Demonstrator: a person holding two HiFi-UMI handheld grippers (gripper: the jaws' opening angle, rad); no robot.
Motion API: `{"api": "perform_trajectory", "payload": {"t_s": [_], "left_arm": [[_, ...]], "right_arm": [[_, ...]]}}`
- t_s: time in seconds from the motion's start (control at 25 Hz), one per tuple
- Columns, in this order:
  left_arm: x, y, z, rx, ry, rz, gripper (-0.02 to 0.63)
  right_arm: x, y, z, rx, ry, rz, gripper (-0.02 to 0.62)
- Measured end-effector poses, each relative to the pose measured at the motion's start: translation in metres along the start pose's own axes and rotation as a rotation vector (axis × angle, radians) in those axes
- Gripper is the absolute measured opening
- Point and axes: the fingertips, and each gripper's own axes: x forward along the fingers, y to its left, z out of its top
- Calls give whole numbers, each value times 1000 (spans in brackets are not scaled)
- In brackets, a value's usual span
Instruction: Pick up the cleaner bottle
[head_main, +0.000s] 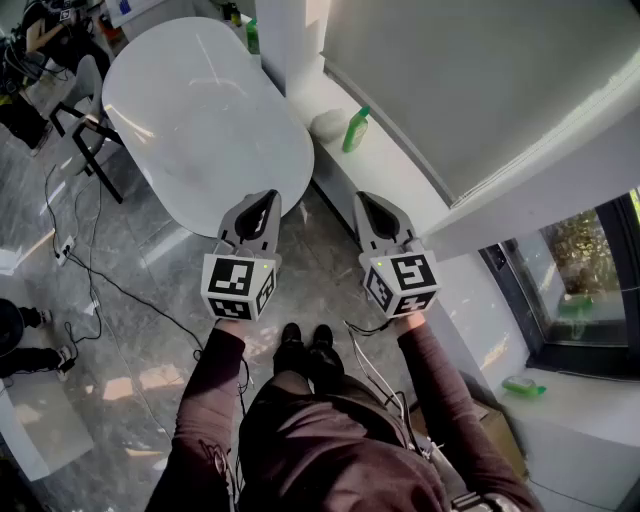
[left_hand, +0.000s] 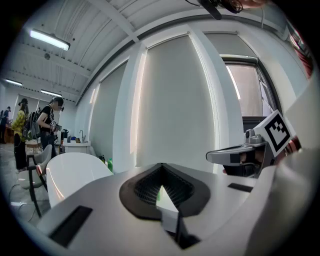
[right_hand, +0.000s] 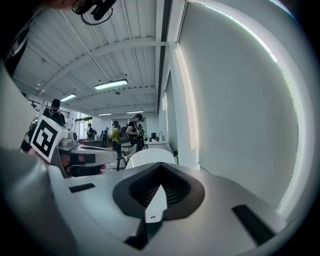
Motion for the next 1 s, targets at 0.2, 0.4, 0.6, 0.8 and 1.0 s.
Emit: {"api": "perform_trajectory", "payload": {"t_s": [0.2,0.4,0.6,0.8,1.0], "left_arm": [[2,2,-2,1,6,0,6],[2,2,-3,-1,7,2,6],[3,1,-5,-2,9,5,6],[5,0,-7,-5,16,11,6],[14,-6,-7,-6,17,6,6]], "right_arm": [[3,-1,-2,1,7,1,0],[4,-1,-3,0,10,1,0],[3,-4,-7,15,14,3,0],[2,-9,-9,54,5,13,2],[1,-18,-10,42,12,8,0]]}}
